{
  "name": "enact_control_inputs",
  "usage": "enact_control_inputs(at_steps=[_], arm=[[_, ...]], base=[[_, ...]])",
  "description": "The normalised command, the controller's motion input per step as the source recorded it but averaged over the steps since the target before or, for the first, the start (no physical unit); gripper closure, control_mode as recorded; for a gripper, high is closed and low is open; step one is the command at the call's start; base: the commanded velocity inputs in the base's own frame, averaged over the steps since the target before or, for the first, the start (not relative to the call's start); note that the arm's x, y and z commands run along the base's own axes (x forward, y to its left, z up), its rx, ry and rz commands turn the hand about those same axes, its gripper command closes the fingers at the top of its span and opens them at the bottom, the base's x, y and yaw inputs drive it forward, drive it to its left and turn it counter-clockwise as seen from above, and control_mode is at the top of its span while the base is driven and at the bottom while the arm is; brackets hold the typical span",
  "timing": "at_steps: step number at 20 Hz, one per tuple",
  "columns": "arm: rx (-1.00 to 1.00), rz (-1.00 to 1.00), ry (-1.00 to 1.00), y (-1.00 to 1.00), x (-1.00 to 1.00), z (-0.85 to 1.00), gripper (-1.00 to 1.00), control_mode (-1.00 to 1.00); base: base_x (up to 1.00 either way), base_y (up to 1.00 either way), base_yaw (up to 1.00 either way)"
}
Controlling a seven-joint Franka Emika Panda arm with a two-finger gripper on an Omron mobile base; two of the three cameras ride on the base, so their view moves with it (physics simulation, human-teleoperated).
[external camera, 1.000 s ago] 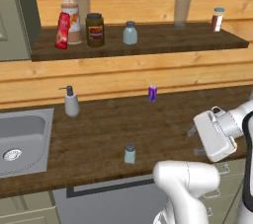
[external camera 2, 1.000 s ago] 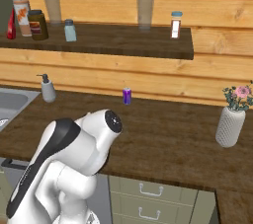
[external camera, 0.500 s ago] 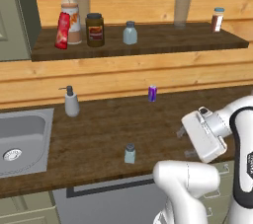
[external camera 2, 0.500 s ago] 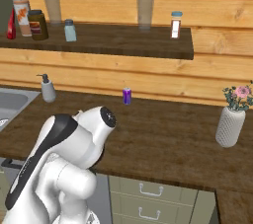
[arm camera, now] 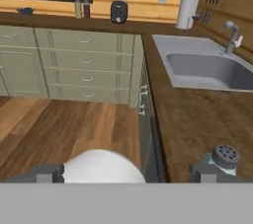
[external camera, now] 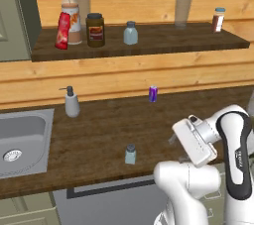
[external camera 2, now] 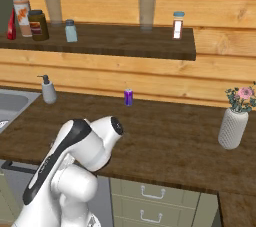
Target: Put the shaker and condiment bottle from the counter next to their counterparts in the cabinet.
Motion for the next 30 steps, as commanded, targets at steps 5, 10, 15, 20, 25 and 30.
enact_control_inputs(at_steps=[5, 10, 15, 20, 25, 30], arm=[[0.02, -0.01, -0.01, 0.11, 0.0, -0.34, -1.0, -1.0], [0.0, -0.06, 0.0, 0.45, 0.0, -0.17, -1.0, -1.0], [0.01, -0.04, 0.0, 0.46, 0.08, -0.26, -1.0, -1.0], [0.05, 0.0, 0.0, 0.02, 0.5, -0.63, -1.0, -1.0], [0.06, 0.0, 0.0, 0.1, 0.26, -0.41, -1.0, -1.0], [0.11, 0.0, -0.02, 0.17, 0.36, -0.62, -1.0, -1.0]], base=[[0.0, 0.0, 0.0], [0.0, 0.0, 0.0], [0.0, 0.0, 0.0], [0.0, 0.0, 0.0], [0.0, 0.0, 0.0], [0.0, 0.0, 0.0]])
